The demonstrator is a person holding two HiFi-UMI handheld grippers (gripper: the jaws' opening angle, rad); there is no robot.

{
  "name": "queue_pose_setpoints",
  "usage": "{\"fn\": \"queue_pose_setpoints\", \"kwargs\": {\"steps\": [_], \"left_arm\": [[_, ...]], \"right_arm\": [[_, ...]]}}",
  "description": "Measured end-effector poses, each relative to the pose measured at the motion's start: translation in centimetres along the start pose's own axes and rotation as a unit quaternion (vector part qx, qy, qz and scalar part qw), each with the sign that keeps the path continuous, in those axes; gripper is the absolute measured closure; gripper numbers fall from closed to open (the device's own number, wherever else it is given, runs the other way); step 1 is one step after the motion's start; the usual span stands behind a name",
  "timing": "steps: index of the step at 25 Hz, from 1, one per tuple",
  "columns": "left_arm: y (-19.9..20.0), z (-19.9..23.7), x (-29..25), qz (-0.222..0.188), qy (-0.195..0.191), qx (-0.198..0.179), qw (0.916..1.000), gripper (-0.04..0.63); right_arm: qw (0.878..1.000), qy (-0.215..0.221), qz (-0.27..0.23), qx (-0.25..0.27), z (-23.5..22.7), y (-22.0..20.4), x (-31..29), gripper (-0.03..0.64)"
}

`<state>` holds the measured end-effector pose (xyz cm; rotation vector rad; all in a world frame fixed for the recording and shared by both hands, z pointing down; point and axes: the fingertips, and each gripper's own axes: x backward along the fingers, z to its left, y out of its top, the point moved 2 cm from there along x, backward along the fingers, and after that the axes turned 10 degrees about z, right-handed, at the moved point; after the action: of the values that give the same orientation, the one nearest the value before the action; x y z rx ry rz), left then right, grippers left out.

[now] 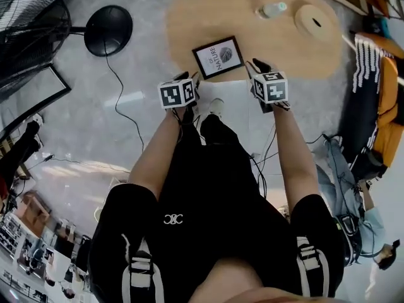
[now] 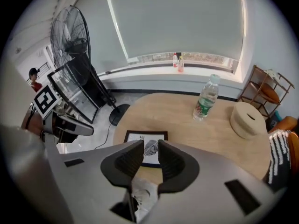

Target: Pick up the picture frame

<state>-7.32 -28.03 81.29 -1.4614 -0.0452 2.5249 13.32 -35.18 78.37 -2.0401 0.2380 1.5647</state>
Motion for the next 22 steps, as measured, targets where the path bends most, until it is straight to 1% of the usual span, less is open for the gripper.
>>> {"fn": "queue_pose_setpoints", "kwargs": {"steps": [2,5,9,11,12,14,17,19,22], "left_arm": [[-0.6,1.4,-2.6,0.004,0.005,0.025,0.9997,0.413],[-0.4,3.3,-6.7,0.006,0.017,0.046,0.9988,0.419],[-0.1,5.2,-10.8,-0.009,0.034,0.079,0.9963,0.421],[0.0,5.9,-12.5,-0.010,0.037,0.090,0.9952,0.428],[0.0,6.1,-13.3,-0.008,0.038,0.091,0.9951,0.428],[-0.1,6.3,-15.1,-0.002,0.044,0.080,0.9958,0.430],[-0.2,7.2,-17.3,0.001,0.064,0.063,0.9959,0.430],[0.0,7.6,-18.1,0.000,0.071,0.067,0.9952,0.432],[0.0,7.8,-18.6,0.004,0.070,0.071,0.9950,0.440]], "right_arm": [[1.000,0.009,0.026,0.000,-0.6,-1.3,-3.0,0.506],[0.998,0.016,0.054,-0.007,-2.1,-1.8,-7.4,0.506],[0.997,0.022,0.072,-0.003,-3.7,-2.4,-12.4,0.505],[0.997,0.023,0.079,-0.008,-4.6,-2.8,-14.9,0.505],[0.996,0.024,0.082,-0.015,-5.1,-2.9,-15.9,0.505],[0.996,0.024,0.086,-0.031,-5.9,-2.7,-17.4,0.505],[0.995,0.031,0.092,-0.037,-6.2,-2.9,-19.5,0.505],[0.994,0.032,0.098,-0.035,-6.3,-3.0,-20.6,0.505],[0.994,0.032,0.099,-0.044,-6.5,-2.9,-21.5,0.499]]}}
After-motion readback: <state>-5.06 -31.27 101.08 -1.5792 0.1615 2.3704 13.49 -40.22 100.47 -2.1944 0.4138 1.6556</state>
